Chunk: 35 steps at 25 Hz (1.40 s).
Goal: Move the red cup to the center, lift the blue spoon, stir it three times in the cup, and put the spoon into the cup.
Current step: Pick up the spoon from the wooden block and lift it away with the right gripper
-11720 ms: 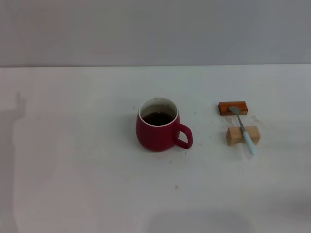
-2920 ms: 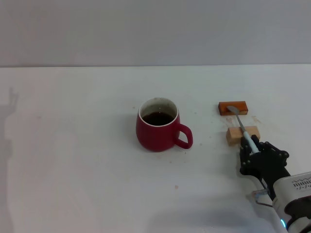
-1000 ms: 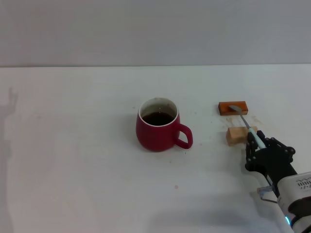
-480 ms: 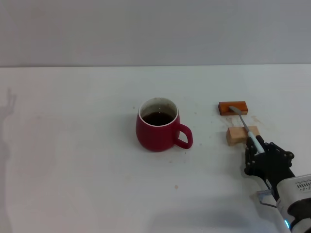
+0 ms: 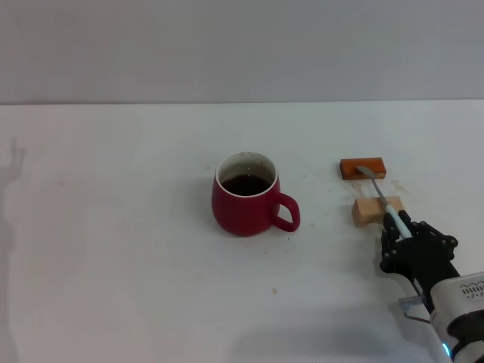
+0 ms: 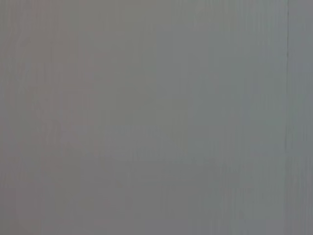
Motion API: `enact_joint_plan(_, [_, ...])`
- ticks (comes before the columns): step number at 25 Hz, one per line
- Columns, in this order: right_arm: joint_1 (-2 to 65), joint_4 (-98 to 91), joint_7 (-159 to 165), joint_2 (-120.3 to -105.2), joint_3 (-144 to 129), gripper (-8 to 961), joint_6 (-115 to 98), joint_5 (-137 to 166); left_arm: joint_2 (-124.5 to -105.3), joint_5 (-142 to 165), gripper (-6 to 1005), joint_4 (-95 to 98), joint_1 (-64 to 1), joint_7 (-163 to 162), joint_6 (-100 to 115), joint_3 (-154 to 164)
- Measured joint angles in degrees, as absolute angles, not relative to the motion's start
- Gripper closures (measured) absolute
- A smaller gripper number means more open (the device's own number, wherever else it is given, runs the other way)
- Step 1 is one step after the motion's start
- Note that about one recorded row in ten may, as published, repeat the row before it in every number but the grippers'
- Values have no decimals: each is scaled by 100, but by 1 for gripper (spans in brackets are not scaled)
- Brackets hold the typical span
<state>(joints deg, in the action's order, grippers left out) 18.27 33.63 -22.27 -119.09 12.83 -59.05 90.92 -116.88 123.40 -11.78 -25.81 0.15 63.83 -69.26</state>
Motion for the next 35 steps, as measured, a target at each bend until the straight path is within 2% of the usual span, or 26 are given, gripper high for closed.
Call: enact_joint_plan(35, [1827,3884,-3082,-11848,1495,811,-6355,9110,-11680,12340,138,-1187,-2628,8,6398,-6926])
